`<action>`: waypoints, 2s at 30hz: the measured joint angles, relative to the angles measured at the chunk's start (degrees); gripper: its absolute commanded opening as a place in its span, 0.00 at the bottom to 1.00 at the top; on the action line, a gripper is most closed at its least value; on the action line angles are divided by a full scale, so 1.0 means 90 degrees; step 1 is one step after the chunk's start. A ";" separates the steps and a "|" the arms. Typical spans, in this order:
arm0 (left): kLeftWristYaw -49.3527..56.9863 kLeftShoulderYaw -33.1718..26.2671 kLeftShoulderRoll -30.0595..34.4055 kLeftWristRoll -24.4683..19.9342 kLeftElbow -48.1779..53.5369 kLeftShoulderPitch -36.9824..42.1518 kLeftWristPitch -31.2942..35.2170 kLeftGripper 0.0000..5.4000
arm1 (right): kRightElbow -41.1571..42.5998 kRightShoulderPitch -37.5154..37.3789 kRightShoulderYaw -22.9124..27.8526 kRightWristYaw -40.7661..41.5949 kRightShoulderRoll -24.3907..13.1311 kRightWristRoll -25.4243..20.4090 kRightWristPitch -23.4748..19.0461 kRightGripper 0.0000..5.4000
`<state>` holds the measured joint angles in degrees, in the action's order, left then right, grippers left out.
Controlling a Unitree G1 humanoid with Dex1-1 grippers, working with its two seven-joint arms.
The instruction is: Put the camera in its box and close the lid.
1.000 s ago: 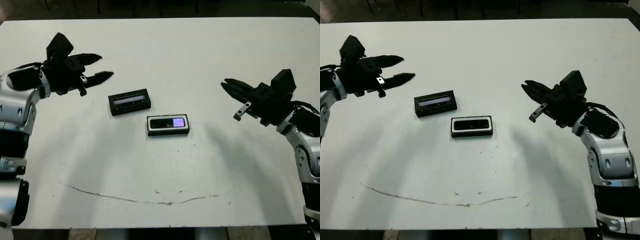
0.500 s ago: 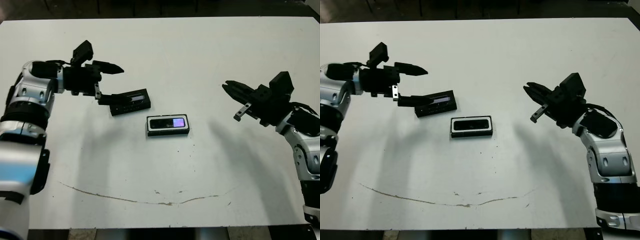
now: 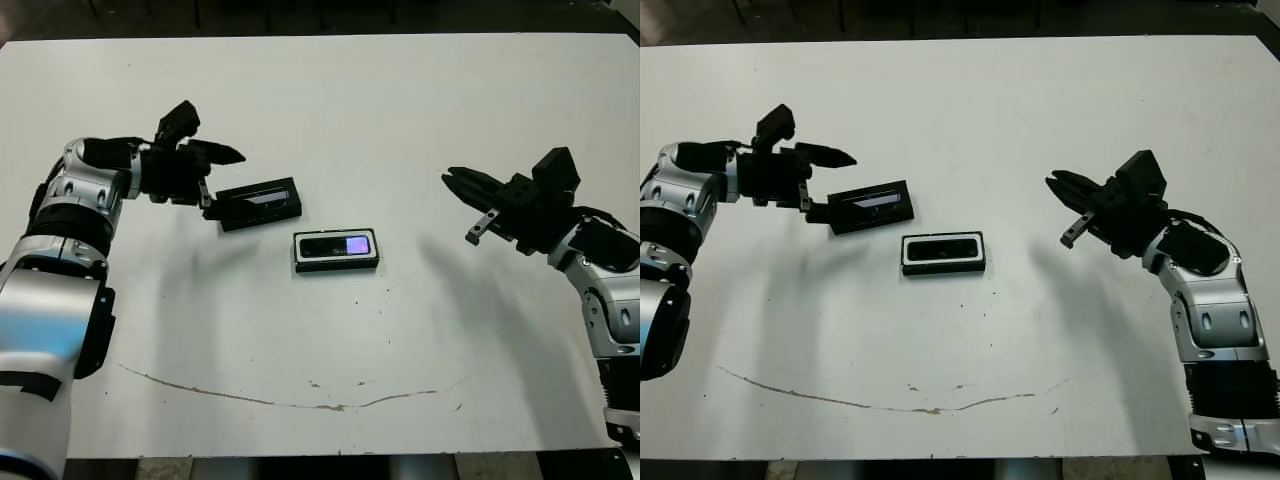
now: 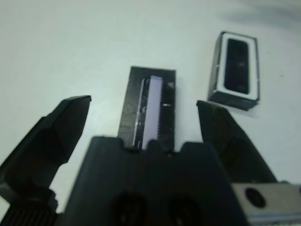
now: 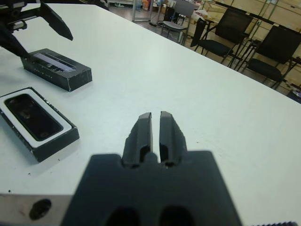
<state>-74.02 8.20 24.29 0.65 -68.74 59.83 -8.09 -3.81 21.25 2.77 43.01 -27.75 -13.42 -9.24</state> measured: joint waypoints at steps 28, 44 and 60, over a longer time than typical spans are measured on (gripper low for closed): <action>0.0553 0.0206 -0.0252 0.0703 -0.0287 0.0003 -0.0140 1.00 | -0.0197 -0.0200 0.0131 0.0125 -0.0117 -0.0104 0.0244 0.00; 0.0902 0.0197 -0.0459 0.0817 -0.0389 -0.0049 0.0316 0.75 | -0.0140 -0.0325 0.0142 0.0146 -0.0175 -0.0189 0.0221 0.00; 0.0259 -0.0158 -0.0400 0.0239 0.0070 -0.0526 0.0123 0.52 | -0.0029 -0.0380 0.0145 0.0125 -0.0207 -0.0195 0.0161 0.00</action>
<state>-71.69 6.78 20.69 2.80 -68.11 55.10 -6.98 -4.07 17.83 4.08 44.13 -29.61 -15.18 -7.79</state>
